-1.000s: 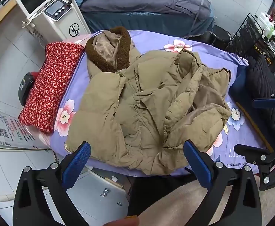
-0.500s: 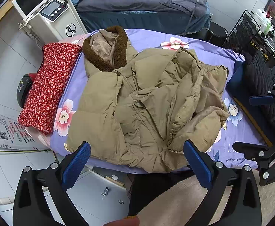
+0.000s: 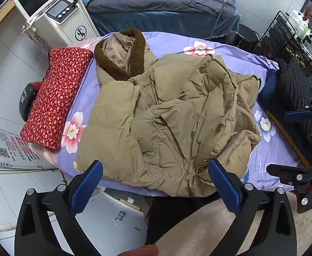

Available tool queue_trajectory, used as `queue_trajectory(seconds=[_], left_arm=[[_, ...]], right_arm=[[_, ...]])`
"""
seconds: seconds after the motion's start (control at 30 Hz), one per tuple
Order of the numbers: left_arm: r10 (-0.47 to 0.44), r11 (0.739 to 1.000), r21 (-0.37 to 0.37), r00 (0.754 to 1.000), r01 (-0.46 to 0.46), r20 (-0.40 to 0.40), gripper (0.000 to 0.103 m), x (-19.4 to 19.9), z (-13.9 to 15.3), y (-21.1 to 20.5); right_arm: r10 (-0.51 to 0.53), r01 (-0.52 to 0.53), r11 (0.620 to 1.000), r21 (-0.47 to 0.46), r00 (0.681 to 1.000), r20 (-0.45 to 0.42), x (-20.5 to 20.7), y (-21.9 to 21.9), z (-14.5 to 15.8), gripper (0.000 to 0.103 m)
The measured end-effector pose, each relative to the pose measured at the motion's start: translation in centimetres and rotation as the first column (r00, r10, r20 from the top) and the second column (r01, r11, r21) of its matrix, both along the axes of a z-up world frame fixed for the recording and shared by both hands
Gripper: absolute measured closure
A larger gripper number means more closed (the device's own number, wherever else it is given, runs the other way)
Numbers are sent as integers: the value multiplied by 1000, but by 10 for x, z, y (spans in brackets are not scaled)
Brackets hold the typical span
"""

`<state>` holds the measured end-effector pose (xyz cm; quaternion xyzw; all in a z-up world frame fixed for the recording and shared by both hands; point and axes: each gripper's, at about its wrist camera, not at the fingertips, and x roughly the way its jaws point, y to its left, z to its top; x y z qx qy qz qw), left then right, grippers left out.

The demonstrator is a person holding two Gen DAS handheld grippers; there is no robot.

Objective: Fold large clothes

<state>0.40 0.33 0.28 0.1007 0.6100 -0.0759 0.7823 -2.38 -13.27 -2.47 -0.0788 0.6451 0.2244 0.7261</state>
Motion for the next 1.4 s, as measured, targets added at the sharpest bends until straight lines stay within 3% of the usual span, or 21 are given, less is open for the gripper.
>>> queue_trajectory(seconds=[1.4], left_arm=[[-9,1000,-4,999,9,-33,6,-1,-4,1]], right_arm=[[29,-29,999,22,999,-21,5,4,-4,5]])
